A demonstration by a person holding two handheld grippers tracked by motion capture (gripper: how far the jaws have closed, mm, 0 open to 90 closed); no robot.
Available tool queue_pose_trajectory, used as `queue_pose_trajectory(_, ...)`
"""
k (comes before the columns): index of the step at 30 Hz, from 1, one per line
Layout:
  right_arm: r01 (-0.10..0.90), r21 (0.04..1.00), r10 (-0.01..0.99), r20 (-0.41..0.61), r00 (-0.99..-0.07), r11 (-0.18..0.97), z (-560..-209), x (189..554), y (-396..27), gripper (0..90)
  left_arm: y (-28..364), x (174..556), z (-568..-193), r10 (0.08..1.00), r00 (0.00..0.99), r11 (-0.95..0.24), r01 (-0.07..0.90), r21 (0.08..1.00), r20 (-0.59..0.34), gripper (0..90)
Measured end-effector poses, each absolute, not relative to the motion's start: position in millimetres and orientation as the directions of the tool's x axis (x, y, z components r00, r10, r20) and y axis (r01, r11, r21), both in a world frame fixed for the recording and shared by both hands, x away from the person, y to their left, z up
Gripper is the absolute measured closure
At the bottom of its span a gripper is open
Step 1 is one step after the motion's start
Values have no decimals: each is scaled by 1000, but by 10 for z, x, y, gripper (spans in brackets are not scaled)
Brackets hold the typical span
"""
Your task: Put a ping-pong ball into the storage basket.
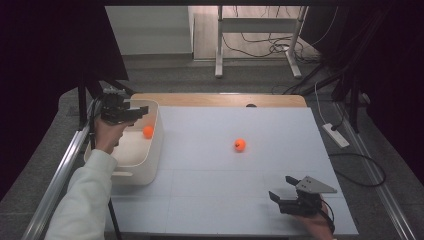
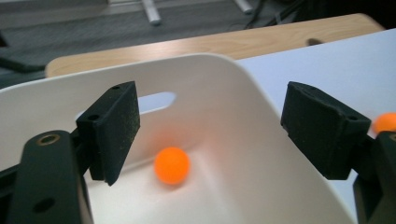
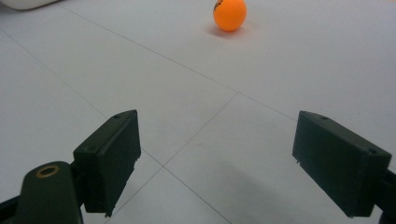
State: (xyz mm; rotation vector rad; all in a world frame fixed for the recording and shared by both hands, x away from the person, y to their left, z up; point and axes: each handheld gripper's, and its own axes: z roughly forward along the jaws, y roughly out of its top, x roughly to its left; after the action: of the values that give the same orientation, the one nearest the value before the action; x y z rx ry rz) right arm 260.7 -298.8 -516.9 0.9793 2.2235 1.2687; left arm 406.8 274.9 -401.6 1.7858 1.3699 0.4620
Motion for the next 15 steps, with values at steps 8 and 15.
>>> queue_pose_trajectory(8, 377, 863, 738, 7, -675, 337, -5165, 2626, -2978, 149, 2579, 3928, -3889, 867, 452, -85, 550, 831, -210, 177)
queue_pose_trajectory(15, 379, 864, 737, 14, -676, 331, -5164, 2655, -2966, 150, 2446, 3821, -3794, 835, 508, -86, 500, 862, -211, 173)
